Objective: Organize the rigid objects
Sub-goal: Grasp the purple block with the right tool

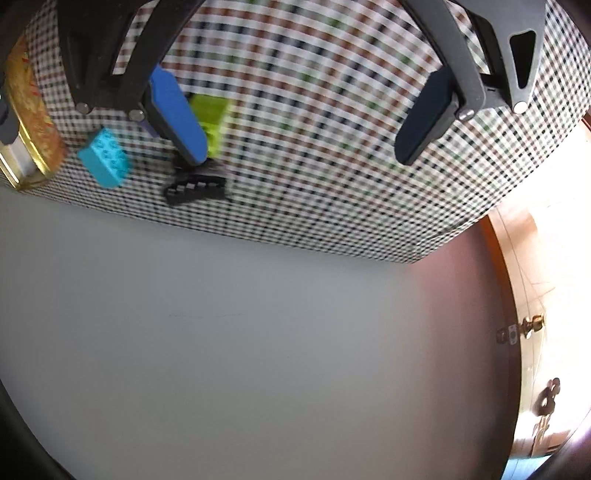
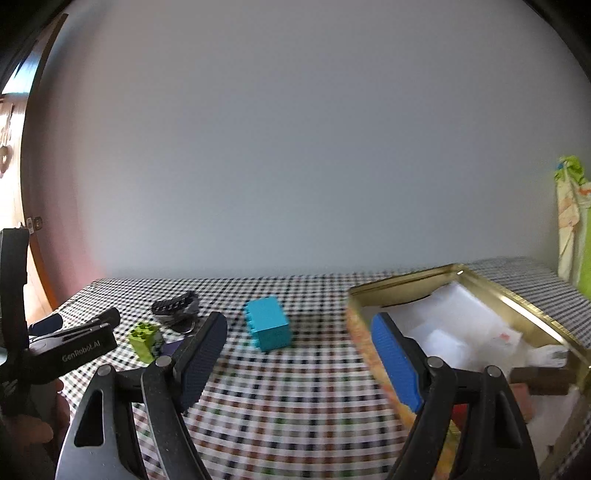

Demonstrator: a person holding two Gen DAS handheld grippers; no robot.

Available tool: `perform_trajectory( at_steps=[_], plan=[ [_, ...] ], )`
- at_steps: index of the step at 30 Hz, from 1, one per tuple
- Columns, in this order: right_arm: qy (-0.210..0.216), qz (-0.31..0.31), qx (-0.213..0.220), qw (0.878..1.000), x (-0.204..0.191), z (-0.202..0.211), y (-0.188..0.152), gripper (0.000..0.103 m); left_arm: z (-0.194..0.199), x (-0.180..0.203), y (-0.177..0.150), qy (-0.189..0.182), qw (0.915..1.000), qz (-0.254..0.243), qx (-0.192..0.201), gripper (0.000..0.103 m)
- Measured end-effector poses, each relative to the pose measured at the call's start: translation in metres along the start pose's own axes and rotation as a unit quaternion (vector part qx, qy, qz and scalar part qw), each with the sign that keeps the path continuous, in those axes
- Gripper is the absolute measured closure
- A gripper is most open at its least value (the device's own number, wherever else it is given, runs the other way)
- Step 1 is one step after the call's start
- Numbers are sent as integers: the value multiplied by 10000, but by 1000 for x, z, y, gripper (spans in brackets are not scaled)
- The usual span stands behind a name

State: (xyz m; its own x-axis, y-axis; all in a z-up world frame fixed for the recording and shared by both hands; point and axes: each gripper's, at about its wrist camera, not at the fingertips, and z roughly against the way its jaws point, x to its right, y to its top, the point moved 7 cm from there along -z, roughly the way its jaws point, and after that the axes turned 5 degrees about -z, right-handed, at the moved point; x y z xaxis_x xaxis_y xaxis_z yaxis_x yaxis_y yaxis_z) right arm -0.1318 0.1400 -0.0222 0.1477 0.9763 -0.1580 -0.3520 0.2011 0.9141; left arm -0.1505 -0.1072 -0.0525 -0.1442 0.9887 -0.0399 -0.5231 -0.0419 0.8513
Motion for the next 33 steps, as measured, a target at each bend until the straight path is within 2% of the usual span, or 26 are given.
perform_trajectory(
  at_steps=[3,7,12,15,19,21,22,23,25,26,30,33],
  plan=[
    [124,-74,-245,9996,-10,-13,-4,21,-8,-16,3,274,9996,-63,-31,0],
    [423,104,-637,9970,-40,-30,-14,21,-17,-36,3,384,9990,91,-214,0],
    [734,461,-1575,9837,-75,-70,-36,21,-36,-41,2,405,9981,207,-422,0],
    [768,425,-1995,9760,-83,-89,-46,21,-39,-43,3,444,9979,160,-439,0],
    [716,473,-2266,9702,-91,-106,-52,23,-40,-41,3,422,9982,29,-431,0],
    [707,515,-2503,9642,-94,-115,-58,30,-40,-39,3,374,9984,-22,-434,0],
    [704,543,-2603,9614,-95,-118,-61,36,-41,-38,2,327,9985,-49,-445,0],
    [718,557,-2541,9629,-96,-116,-60,37,-41,-36,2,298,9985,-65,-455,0],
    [783,544,-2554,9621,-95,-116,-60,53,-39,-32,2,229,9985,-107,-476,0],
    [778,517,-2541,9626,-94,-115,-59,56,-37,-28,1,168,9986,-135,-490,0],
    [912,202,-2515,9633,-78,-108,-56,59,-33,-13,-1,-299,9980,-224,-508,0],
    [947,45,-2229,9702,-59,-91,-47,60,-26,9,-2,-623,9961,-479,-406,0]
  ],
)
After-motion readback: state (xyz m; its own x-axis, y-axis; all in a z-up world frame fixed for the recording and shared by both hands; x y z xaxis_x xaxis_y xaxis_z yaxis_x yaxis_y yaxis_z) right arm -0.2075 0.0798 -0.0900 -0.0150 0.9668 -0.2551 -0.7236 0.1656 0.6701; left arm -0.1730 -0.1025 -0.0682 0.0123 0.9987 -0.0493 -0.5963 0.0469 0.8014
